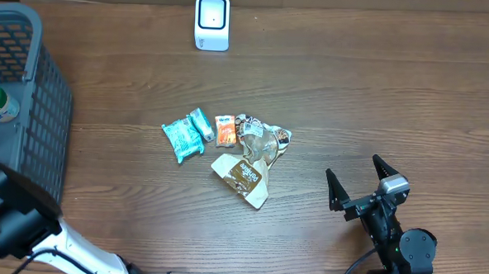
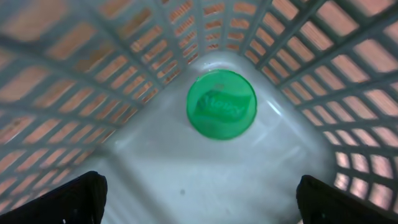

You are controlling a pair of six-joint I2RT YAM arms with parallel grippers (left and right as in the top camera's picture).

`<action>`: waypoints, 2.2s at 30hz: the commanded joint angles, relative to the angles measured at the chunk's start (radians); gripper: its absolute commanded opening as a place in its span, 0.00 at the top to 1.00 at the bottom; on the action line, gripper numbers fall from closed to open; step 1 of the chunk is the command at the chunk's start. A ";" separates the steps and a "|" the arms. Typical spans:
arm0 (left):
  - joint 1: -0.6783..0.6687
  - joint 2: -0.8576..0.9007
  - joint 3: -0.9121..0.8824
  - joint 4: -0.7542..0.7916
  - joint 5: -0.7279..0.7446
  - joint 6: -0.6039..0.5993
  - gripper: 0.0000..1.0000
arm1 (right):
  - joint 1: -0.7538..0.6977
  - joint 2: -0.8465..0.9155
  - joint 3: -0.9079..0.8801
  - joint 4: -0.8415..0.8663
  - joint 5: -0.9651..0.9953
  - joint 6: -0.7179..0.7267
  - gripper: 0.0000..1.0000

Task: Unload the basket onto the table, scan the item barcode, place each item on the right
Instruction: 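Reach into the basket and grasp the green-lidded jar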

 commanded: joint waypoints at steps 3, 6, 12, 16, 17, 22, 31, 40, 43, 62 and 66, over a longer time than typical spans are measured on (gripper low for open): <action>-0.005 0.086 -0.004 0.079 -0.055 0.086 0.01 | -0.002 -0.011 -0.011 0.006 0.007 -0.003 0.00; -0.005 0.120 -0.004 0.124 -0.042 0.116 0.00 | -0.002 -0.011 -0.011 0.006 0.007 -0.003 0.00; -0.007 0.183 -0.004 0.193 0.037 0.170 0.00 | -0.002 -0.011 -0.011 0.006 0.007 -0.003 0.00; -0.006 0.212 -0.004 0.218 0.054 0.178 0.01 | -0.002 -0.011 -0.011 0.006 0.007 -0.003 0.00; -0.006 0.215 -0.004 0.223 0.055 0.178 0.00 | -0.002 -0.011 -0.011 0.006 0.007 -0.003 0.00; -0.008 0.237 -0.004 0.235 0.063 0.177 0.01 | -0.002 -0.011 -0.011 0.006 0.007 -0.003 0.00; -0.011 0.291 -0.004 0.232 0.078 0.177 0.05 | -0.002 -0.011 -0.011 0.006 0.007 -0.003 0.00; -0.014 0.286 -0.003 0.226 0.085 0.164 0.38 | -0.002 -0.011 -0.011 0.006 0.007 -0.003 0.00; -0.016 0.267 -0.003 0.220 0.085 0.138 0.43 | -0.002 -0.011 -0.011 0.006 0.007 -0.003 0.00; -0.042 -0.241 -0.003 0.198 0.277 -0.080 0.44 | -0.002 -0.011 -0.011 0.006 0.007 -0.003 0.00; -0.056 -0.361 -0.003 0.165 0.397 -0.087 0.41 | -0.002 -0.011 -0.011 0.006 0.007 -0.003 0.00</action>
